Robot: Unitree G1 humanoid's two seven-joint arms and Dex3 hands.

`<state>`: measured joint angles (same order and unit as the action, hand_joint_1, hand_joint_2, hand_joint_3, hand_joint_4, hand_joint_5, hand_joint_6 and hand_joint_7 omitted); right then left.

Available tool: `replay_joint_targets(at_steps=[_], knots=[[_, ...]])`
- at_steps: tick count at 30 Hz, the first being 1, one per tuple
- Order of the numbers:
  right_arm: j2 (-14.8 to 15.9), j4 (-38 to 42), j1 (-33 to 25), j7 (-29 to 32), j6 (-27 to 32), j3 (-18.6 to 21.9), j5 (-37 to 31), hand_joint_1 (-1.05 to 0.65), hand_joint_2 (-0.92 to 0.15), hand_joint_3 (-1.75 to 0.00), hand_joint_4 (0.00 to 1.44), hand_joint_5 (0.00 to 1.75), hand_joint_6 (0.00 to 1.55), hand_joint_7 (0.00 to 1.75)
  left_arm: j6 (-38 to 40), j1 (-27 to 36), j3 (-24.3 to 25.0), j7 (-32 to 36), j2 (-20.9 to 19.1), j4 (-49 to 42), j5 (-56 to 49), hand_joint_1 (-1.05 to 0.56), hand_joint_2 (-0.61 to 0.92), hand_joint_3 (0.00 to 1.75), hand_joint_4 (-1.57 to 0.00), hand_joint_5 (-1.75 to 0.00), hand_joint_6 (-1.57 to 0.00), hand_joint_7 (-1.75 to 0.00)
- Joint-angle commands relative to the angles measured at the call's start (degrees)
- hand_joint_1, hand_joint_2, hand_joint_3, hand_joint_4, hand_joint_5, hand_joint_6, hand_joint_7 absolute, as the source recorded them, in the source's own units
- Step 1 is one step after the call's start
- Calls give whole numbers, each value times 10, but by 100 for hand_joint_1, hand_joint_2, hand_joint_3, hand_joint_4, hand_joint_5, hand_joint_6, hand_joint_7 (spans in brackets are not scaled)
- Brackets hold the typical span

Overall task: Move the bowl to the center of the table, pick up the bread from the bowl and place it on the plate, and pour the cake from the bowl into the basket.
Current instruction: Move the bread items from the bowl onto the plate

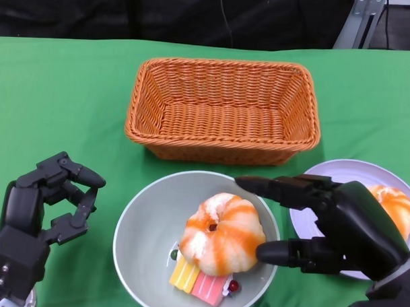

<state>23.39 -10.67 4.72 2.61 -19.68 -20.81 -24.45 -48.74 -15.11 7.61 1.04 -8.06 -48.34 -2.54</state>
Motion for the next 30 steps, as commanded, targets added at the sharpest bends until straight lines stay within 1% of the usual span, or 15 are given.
replay_joint_targets(at_steps=[1, 5, 9, 11, 14, 17, 20, 22, 25, 28, 30], knots=[[-4, -37, -2, -43, 20, 15, 10, -68, -92, -5, 71, 24, 60, 2, 0, -5, 1, 13, -4, -2, -4, -2, 62, 86, -82, -143, -82, -118], [-12, -61, 2, -85, 36, 18, 5, -69, -92, -3, 71, 24, 60, 2, -3, -7, -1, 18, -5, -7, -10, -1, 62, 88, -82, -143, -81, -119], [-11, -78, 12, -130, 48, 13, -6, -69, -92, -5, 65, 21, 58, 0, -5, -8, -3, 9, -4, -9, -5, -3, 62, 87, -80, -143, -78, -122], [-9, -82, 18, -144, 48, 9, -27, -70, -92, -6, 63, 19, 59, 0, -3, -8, -4, 14, -3, -8, -7, -3, 62, 87, -79, -143, -78, -123], [-13, -70, 31, -148, 35, -3, -66, -72, -92, -7, 62, 18, 59, 0, -2, -7, -5, 17, 0, -7, -9, -3, 62, 87, -80, -143, -79, -122], [-9, -49, 49, -139, 8, -17, -111, -73, -92, -9, 62, 16, 58, 0, -1, -5, -6, 13, 2, -2, -6, -3, 62, 86, -79, -142, -79, -121], [-6, -41, 57, -136, 0, -30, -166, -76, -92, -10, 63, 15, 57, 0, -2, -2, -7, 15, 5, 4, -8, -3, 63, 85, -79, -142, -79, -119], [-4, -33, 62, -114, -11, -43, -224, -78, -92, -10, 64, 14, 57, 0, -5, 1, -8, 17, 8, 10, -11, -2, 63, 85, -80, -142, -80, -119], [-1, -17, 71, -63, -33, -59, -301, -79, -92, -8, 65, 13, 59, 1, 1, 7, -9, 20, 12, 22, -13, -2, 64, 85, -79, -141, -81, -117], [-4, 6, 79, -22, -43, -75, -357, -78, -92, -6, 64, 11, 59, 1, 8, 12, -8, 21, 16, 33, -13, -2, 64, 86, -79, -142, -81, -116], [-6, 16, 82, -9, -43, -83, -377, -78, -92, -5, 64, 10, 59, 0, 6, 12, -7, 22, 16, 34, -14, -1, 64, 86, -80, -143, -81, -116]])
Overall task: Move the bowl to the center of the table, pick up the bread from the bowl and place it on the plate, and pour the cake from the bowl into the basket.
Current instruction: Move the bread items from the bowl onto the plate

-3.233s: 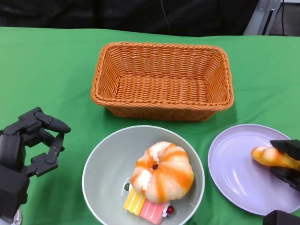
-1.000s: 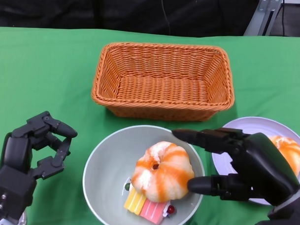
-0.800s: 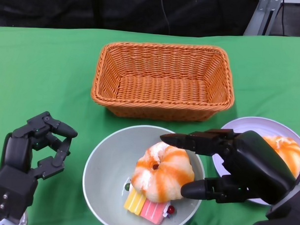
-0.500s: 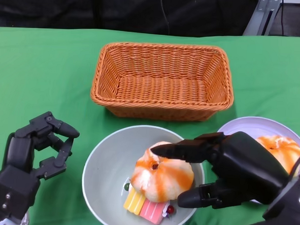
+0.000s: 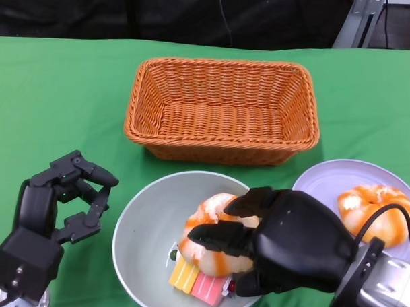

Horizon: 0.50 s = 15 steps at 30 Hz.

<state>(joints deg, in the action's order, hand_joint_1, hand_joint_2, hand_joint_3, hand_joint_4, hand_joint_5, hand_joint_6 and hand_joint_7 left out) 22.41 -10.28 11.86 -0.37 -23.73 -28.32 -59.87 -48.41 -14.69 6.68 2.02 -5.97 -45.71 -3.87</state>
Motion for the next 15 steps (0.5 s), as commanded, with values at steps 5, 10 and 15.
replay_joint_targets(at_steps=[5, 10, 15], knots=[[0, 40, 19, 57, -1, -28, -63, -79, -92, -4, 61, 9, 59, 0, -2, 10, 1, 15, -6, 9, -8, -2, 63, 87, -81, -143, -82, -117], [-1, 68, 31, 112, 3, -50, -106, -81, -92, -2, 61, 10, 60, 1, 0, 12, 1, 11, -4, 12, -5, -2, 63, 86, -81, -143, -82, -117], [1, 91, 40, 131, 8, -67, -123, -79, -92, -3, 60, 10, 60, 0, -2, 13, 1, 10, -4, 13, -6, -2, 63, 85, -81, -142, -82, -117]])
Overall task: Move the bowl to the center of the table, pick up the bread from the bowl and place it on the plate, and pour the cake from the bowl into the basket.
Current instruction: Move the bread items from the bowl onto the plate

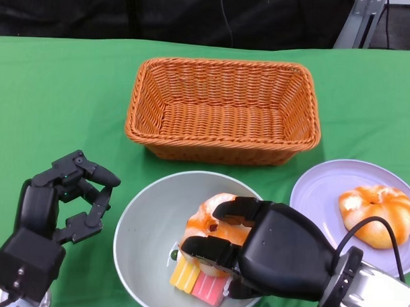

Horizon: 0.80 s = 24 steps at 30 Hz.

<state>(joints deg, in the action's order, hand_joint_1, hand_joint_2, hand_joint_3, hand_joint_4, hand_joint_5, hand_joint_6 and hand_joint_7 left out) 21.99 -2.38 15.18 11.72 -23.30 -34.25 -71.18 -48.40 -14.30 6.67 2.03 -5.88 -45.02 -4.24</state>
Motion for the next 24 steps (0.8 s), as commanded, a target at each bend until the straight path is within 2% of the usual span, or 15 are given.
replay_joint_targets(at_steps=[1, 10, 15, 18, 24], knots=[[5, 14, 8, 12, 5, -9, -11, -79, -92, -3, 60, 10, 60, 0, -2, 10, 1, 11, -5, 7, -2, -2, 63, 85, -81, -142, -82, -117], [3, 44, 23, 8, 17, -33, -22, -77, -92, -4, 66, 12, 63, 1, -1, 15, 0, 14, -4, 16, -6, -2, 63, 85, -81, -141, -82, -117], [-5, 73, 36, 14, 25, -47, -23, -69, -91, -1, 74, 12, 69, 2, 3, 19, 1, 12, -1, 23, -2, -3, 63, 85, -81, -141, -82, -116], [-13, 85, 43, -4, 36, -56, -20, -65, -91, -1, 77, 11, 70, 2, 10, 23, 0, 12, -1, 31, -4, -3, 64, 85, -80, -141, -81, -116], [-22, 117, 55, 12, 48, -72, -25, -60, -92, -1, 86, 12, 73, 1, 16, 30, -1, 12, 2, 46, -5, -1, 65, 85, -79, -142, -81, -116]])
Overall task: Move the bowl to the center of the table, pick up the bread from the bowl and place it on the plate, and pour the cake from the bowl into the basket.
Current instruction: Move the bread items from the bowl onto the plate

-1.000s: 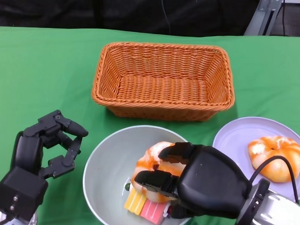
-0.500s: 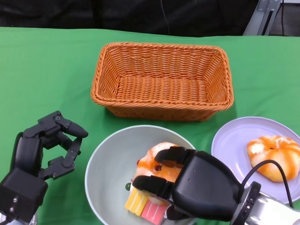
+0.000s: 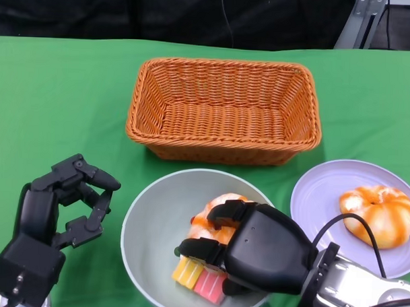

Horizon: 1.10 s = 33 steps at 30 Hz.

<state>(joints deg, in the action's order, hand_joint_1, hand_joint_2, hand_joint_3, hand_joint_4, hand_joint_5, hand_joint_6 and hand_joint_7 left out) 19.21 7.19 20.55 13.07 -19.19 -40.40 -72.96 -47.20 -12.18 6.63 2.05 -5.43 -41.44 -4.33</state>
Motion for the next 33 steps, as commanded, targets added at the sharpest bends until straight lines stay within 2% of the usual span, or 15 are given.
replay_joint_targets(at_steps=[1, 8, 9, 11, 12, 14, 15, 21, 22, 24, 25, 26, 33], knots=[[3, 29, 4, 4, 7, -14, -6, -59, -92, -1, 87, 12, 73, 1, 4, 9, -1, 11, -3, 10, -4, -1, 65, 85, -79, -142, -81, -116], [-9, 73, 22, 47, 6, -32, 1, -46, -91, 0, 98, 18, 80, 3, 10, 11, -1, 12, 0, 13, -4, -1, 67, 82, -79, -141, -81, -115], [-12, 83, 25, 54, 0, -31, 10, -40, -90, 0, 102, 21, 85, 5, 10, 11, -2, 12, 1, 14, -5, -1, 67, 81, -79, -142, -81, -115], [-18, 111, 33, 93, -19, -30, 30, -35, -88, 0, 98, 46, 97, 4, 10, 12, -2, 11, 2, 14, -4, -1, 68, 80, -78, -142, -81, -115], [-19, 123, 37, 110, -27, -30, 35, -33, -88, 0, 91, 74, 104, 5, 10, 12, -2, 11, 2, 13, -4, 0, 68, 80, -78, -142, -81, -115], [-21, 149, 51, 152, -53, -29, 50, -32, -88, 0, 86, 95, 109, 7, 11, 11, -2, 9, 2, 13, -2, 0, 68, 80, -78, -142, -81, -115], [-22, 162, 58, 171, -66, -29, 56, -31, -89, 0, 82, 111, 112, 9, 13, 11, -2, 9, 2, 13, -2, 0, 68, 80, -78, -142, -81, -115], [-35, 225, 95, 280, -127, -23, 79, -29, -89, 0, 75, 140, 115, 19, 6, 6, -1, 8, 1, 3, -2, -2, 66, 80, -80, -142, -82, -114], [-37, 232, 100, 291, -135, -22, 83, -28, -89, 0, 74, 145, 111, 29, 5, 6, -1, 8, 1, 1, -3, -2, 66, 80, -80, -142, -82, -114], [-37, 237, 108, 298, -145, -19, 91, -28, -91, 0, 69, 156, 83, 86, 3, 5, 0, 9, 1, -1, -3, -4, 66, 80, -79, -142, -82, -113], [-35, 232, 110, 295, -148, -17, 94, -28, -90, -1, 68, 161, 71, 107, 2, 5, 0, 7, 1, -2, -2, -3, 66, 80, -79, -142, -82, -113], [-33, 226, 112, 294, -149, -13, 96, -28, -90, -1, 67, 163, 67, 115, 2, 5, 0, 6, 1, -2, 0, -3, 66, 79, -79, -142, -82, -113], [-26, 188, 110, 276, -165, 20, 127, -30, -92, -4, 70, 155, 69, 105, 8, 3, -1, 1, -2, -5, 3, -3, 68, 79, -77, -147, -81, -115]])
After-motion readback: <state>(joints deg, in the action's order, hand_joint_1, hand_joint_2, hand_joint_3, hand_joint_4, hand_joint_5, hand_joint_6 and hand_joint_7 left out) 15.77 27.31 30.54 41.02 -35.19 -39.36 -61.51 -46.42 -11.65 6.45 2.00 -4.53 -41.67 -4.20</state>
